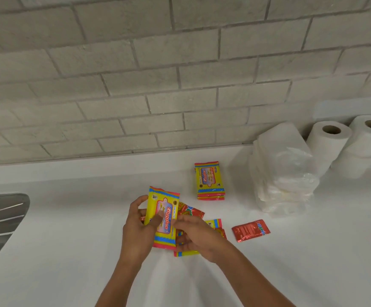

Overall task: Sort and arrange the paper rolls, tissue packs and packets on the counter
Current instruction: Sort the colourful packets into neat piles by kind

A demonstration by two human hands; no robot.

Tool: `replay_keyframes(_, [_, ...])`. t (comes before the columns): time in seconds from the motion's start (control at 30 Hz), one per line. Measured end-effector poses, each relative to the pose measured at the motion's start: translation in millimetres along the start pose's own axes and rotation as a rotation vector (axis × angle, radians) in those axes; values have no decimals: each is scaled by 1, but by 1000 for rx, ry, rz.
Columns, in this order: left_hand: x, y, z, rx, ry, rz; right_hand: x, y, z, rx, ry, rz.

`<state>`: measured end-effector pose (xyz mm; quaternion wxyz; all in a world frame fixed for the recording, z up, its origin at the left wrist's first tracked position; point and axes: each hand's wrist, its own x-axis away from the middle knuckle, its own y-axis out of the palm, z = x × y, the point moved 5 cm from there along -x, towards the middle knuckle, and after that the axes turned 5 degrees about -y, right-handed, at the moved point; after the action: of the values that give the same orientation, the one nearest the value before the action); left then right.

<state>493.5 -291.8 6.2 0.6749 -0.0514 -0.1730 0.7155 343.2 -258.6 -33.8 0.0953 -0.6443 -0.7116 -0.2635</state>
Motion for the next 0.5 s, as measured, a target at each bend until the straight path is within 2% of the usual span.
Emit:
replay_keyframes(0.17, [-15,6,8,37,5,-17,-17,-5,-16,-173,10,-12])
replay_keyframes(0.5, [-45,-3,-19,-9,-61,-47,-91,-55,-61,42,-1,258])
